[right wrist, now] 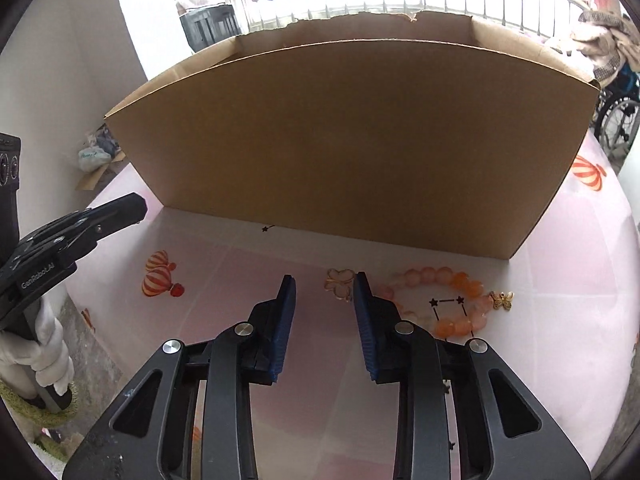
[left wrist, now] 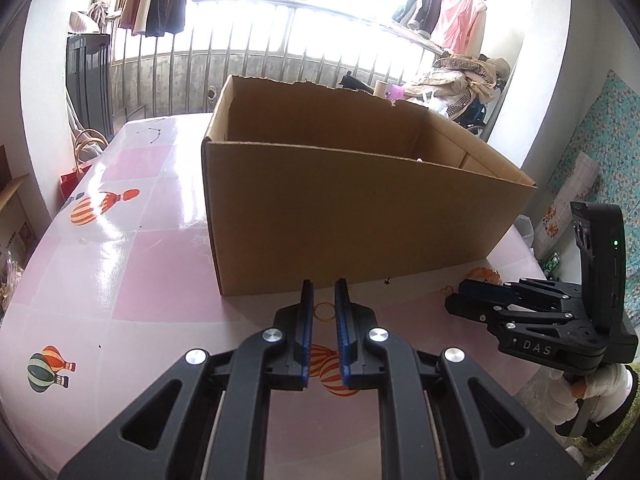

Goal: Organize jewelry

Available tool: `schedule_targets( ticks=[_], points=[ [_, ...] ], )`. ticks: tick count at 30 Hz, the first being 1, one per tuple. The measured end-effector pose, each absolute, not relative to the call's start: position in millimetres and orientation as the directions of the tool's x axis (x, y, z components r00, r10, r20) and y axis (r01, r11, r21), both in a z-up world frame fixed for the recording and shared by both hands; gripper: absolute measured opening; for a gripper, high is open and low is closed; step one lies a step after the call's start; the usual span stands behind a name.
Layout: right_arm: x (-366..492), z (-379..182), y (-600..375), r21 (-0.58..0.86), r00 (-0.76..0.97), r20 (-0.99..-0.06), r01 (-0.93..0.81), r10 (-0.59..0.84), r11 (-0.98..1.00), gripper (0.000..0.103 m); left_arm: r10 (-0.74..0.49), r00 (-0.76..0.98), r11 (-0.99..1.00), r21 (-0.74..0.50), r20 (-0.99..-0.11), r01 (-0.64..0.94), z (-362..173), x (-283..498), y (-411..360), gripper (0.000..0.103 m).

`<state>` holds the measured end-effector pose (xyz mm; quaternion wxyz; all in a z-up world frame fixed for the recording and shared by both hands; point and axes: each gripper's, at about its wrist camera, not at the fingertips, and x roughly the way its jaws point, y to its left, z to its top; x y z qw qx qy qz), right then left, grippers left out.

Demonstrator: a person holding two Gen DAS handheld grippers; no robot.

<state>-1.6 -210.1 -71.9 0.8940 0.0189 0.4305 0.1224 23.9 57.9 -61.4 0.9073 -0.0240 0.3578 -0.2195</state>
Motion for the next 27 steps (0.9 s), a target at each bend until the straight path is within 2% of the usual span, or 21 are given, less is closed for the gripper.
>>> schedule_targets(
  ticks=[4,6,7,10,13,27],
  points=[
    [-1,-75,-195,0.068,0.627,-0.752,-0.231,0.202,0.971,0.028,-0.415,0.645,0.903,-0.205,-0.642,0.377,-62,26,56,0.01],
    [-2,-75,-188,0.035,0.632,-0.751,-0.249,0.19,0.968,0.019,-0.412,0.648,0.904,-0.2,-0.641,0.377,-62,27,55,0.01],
    [-2,-74,-186,0.035,0.631,-0.751,-0.256,0.194,0.966,0.01,-0.412,0.649,0.904,-0.198,-0.639,0.379,-61,27,54,0.01],
    [0,-73,-188,0.061,0.62,-0.754,-0.26,0.215,0.964,0.008,-0.413,0.658,0.904,-0.196,-0.63,0.379,-57,27,55,0.01],
    [2,-71,-194,0.125,0.605,-0.754,-0.253,0.257,0.959,0.0,-0.419,0.666,0.903,-0.207,-0.617,0.377,-52,27,60,0.01],
    [-12,-45,-240,0.442,0.594,-0.666,-0.174,0.451,0.88,0.004,-0.459,0.678,0.888,-0.307,-0.574,0.342,-24,29,98,0.01]
  ],
)
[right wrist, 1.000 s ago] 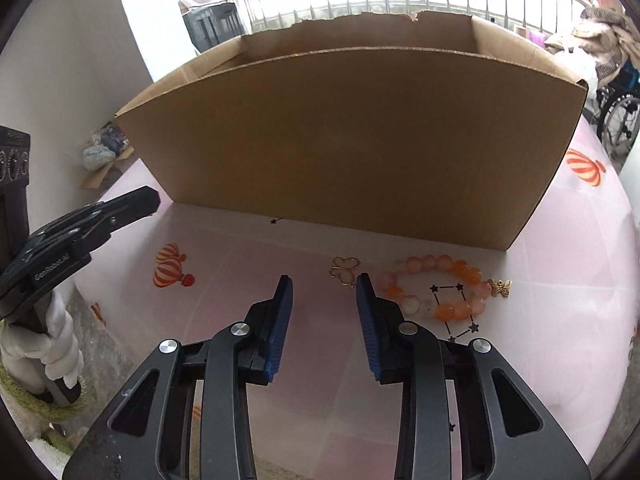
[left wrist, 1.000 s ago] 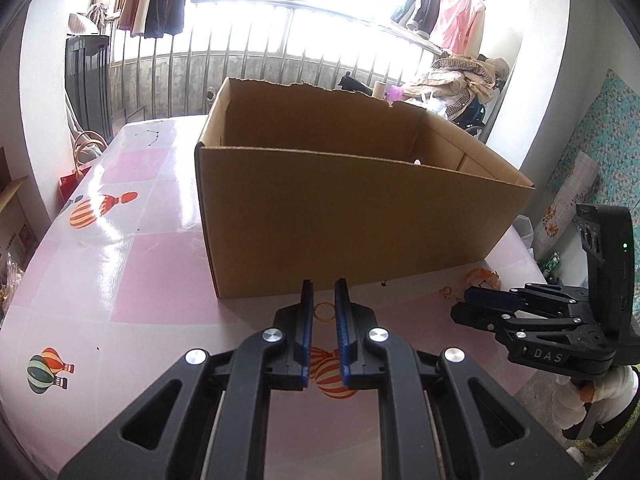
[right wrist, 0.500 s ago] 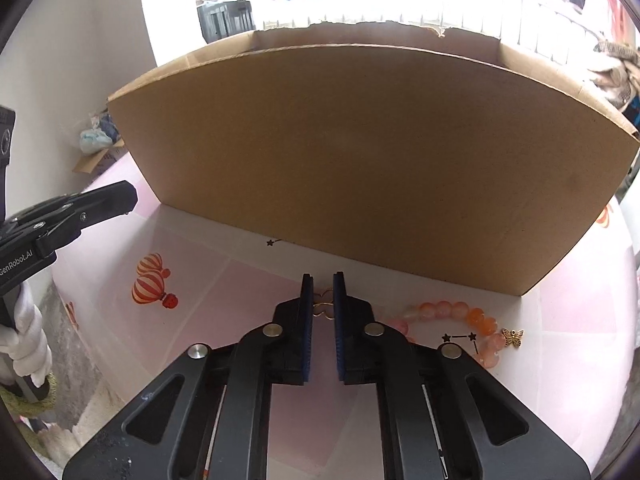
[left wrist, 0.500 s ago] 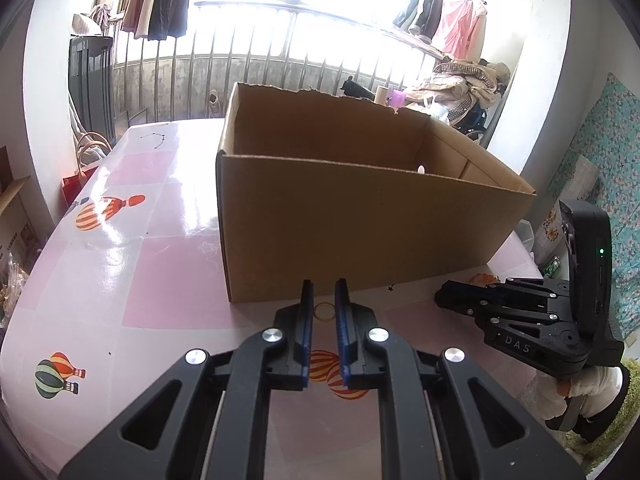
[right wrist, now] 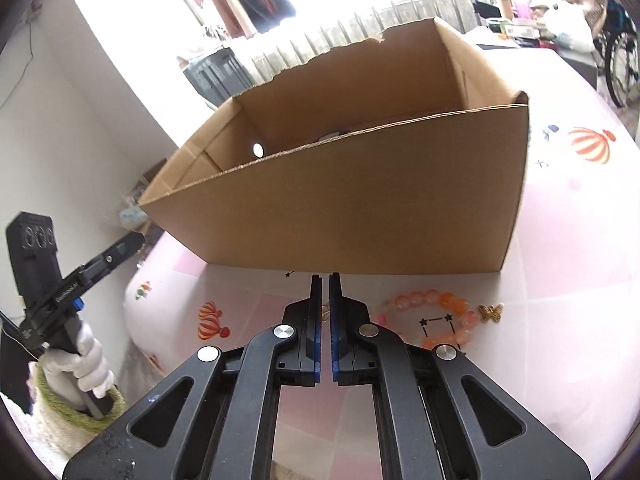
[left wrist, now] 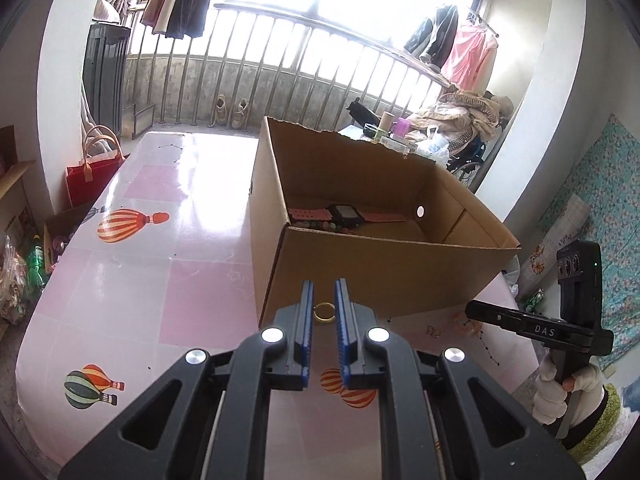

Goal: Organize jewelry

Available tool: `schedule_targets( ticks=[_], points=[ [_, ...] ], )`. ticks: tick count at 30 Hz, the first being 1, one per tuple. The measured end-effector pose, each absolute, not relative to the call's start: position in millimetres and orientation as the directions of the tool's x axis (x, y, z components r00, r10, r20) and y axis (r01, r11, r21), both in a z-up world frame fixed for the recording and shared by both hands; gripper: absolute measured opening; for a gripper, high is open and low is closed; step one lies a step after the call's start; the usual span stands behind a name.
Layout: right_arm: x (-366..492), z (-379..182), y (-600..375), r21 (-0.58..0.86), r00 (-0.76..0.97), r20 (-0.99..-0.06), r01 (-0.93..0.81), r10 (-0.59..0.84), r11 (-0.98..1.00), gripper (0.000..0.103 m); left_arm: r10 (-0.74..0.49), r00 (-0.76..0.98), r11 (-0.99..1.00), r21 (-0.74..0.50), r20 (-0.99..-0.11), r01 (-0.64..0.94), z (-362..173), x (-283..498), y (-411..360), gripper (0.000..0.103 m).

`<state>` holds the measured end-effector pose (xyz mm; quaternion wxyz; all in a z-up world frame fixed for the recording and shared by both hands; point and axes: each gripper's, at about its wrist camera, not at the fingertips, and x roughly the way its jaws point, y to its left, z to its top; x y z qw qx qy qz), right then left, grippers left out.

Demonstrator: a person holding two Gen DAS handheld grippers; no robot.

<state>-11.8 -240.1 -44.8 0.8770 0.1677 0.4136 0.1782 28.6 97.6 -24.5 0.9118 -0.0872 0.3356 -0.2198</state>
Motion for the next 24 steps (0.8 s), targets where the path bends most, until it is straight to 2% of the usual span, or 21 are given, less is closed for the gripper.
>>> schedule_targets(
  ticks=[7,11,16,19,24],
  points=[
    [-4,-42,-254,0.45,0.586,-0.672,-0.163,0.453,0.878,0.011,-0.455,0.671,0.89,-0.287,-0.585,0.354,-27,25,86,0.01],
    [-16,-52,-253,0.373,0.554,-0.732,-0.16,0.395,0.914,0.013,-0.461,0.652,0.886,-0.277,-0.602,0.371,-35,26,73,0.01],
    [-3,-61,-261,0.341,0.564,-0.755,-0.099,0.335,0.935,0.014,-0.457,0.638,0.886,-0.253,-0.619,0.39,-43,24,60,0.01],
    [2,-59,-274,0.345,0.584,-0.75,-0.055,0.311,0.937,0.015,-0.459,0.631,0.884,-0.247,-0.625,0.397,-47,23,54,0.01],
    [-9,-43,-282,0.34,0.614,-0.725,-0.078,0.313,0.937,0.017,-0.463,0.627,0.88,-0.237,-0.627,0.413,-49,20,47,0.01]
  ],
)
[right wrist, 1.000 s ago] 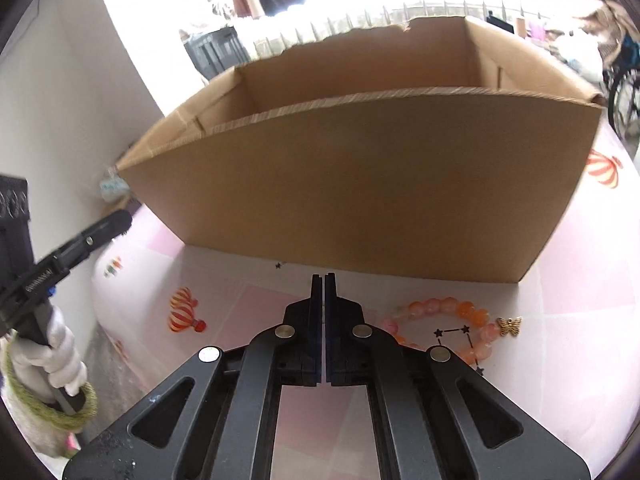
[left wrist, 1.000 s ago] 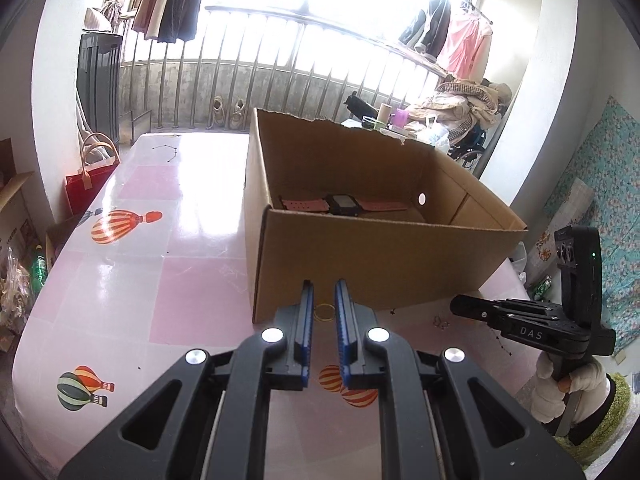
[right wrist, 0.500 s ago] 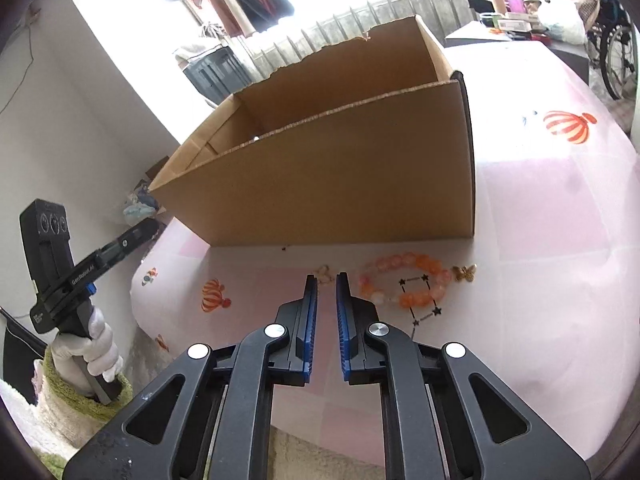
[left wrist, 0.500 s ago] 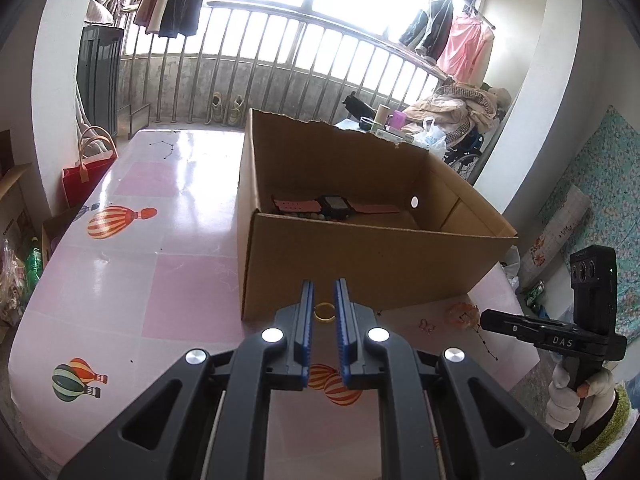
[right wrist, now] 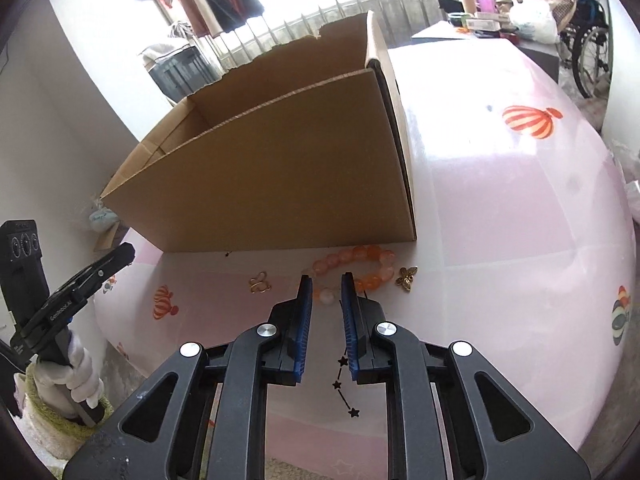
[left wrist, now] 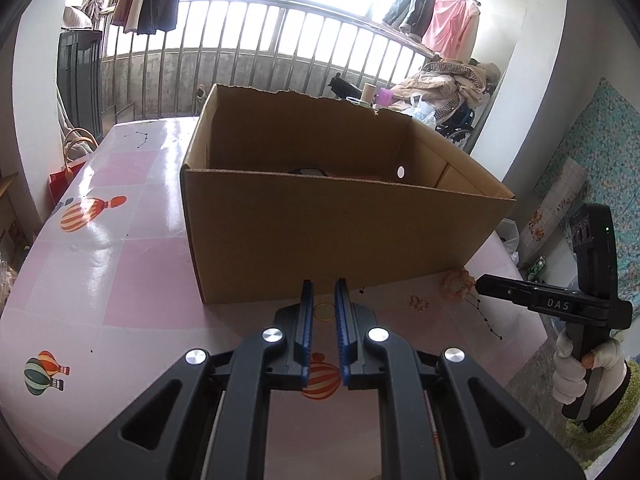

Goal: Organize jewelry

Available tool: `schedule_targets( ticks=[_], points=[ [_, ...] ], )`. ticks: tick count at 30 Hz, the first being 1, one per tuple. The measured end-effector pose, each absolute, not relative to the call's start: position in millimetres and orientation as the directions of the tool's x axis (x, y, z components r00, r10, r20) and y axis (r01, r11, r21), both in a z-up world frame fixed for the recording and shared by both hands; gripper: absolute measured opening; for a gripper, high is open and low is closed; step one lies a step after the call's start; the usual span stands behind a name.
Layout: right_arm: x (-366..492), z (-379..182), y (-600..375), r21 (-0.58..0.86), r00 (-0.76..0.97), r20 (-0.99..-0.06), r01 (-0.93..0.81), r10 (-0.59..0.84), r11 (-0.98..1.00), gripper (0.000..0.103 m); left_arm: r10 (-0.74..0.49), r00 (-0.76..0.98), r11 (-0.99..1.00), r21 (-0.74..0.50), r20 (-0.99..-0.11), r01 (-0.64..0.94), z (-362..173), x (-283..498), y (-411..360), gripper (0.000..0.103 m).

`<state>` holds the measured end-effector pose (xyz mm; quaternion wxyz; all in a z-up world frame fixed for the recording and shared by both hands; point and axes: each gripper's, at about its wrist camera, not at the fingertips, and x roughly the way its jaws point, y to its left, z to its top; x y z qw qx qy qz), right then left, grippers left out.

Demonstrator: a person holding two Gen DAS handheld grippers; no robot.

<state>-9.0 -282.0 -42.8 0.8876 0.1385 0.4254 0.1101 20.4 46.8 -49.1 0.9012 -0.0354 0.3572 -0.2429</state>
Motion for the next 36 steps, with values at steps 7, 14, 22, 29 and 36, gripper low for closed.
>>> schedule_targets(
  ticks=[7,14,22,29,36],
  points=[
    [-1,-49,-293,0.324,0.621,-0.738,-0.016,0.263,0.946,0.022,-0.474,0.606,0.871,-0.238,-0.639,0.43,-57,22,41,0.01],
    [15,-44,-264,0.36,0.609,-0.708,-0.125,0.358,0.925,0.022,-0.474,0.586,0.87,-0.245,-0.657,0.429,-65,26,33,0.01],
    [-14,-44,-297,0.228,0.638,-0.744,-0.037,0.198,0.973,0.028,-0.472,0.579,0.868,-0.237,-0.664,0.435,-66,29,28,0.01],
    [-8,-47,-289,0.08,0.643,-0.752,-0.13,0.145,0.988,0.028,-0.463,0.588,0.872,-0.222,-0.664,0.436,-65,28,24,0.01],
    [-10,-60,-285,-0.019,0.635,-0.763,-0.208,0.121,0.978,0.025,-0.457,0.591,0.875,-0.217,-0.665,0.433,-67,25,23,0.01]
  ],
)
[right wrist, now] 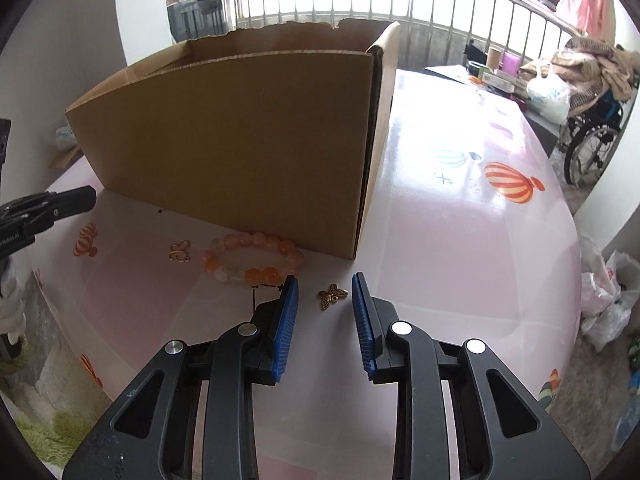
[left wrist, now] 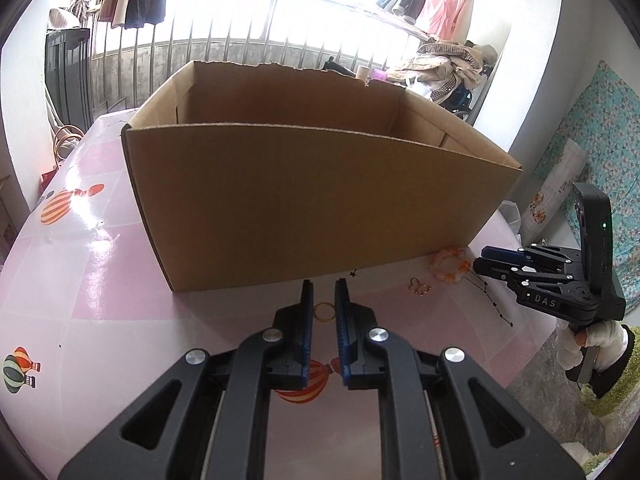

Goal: Organize jewelry

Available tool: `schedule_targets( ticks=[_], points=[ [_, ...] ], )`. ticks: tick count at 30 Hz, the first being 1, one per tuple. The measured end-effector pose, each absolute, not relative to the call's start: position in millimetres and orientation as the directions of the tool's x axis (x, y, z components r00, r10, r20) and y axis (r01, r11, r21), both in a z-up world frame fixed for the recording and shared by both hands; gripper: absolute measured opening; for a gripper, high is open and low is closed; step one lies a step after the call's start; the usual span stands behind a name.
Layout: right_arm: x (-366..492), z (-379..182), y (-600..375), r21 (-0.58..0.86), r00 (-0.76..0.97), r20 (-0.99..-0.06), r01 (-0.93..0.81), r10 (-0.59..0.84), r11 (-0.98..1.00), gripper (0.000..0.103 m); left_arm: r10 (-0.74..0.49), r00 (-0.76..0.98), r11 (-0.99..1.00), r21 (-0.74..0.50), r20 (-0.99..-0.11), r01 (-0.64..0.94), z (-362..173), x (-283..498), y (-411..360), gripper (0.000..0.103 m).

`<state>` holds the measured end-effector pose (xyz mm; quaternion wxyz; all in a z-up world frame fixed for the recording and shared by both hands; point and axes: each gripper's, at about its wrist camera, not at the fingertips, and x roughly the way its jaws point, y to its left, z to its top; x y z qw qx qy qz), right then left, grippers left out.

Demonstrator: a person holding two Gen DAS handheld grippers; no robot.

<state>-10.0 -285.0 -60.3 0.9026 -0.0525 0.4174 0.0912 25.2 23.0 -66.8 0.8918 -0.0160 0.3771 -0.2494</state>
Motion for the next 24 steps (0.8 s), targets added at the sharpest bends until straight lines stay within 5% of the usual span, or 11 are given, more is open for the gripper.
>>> schedule_targets(
  ticks=[6,10,24],
  points=[
    [-20,-65,-284,-0.021,0.675,-0.729,-0.188,0.114,0.982,0.021,-0.454,0.589,0.873,-0.2,-0.668,0.445,-68,24,16,0.01],
    [-24,-65,-281,-0.039,0.685,-0.721,-0.189,0.103,0.981,0.005,-0.455,0.59,0.871,-0.196,-0.667,0.451,-67,24,14,0.01],
    [-29,-61,-278,0.017,0.707,-0.7,-0.125,0.101,0.992,0.002,-0.453,0.593,0.873,-0.196,-0.666,0.447,-69,23,16,0.01]
  ],
)
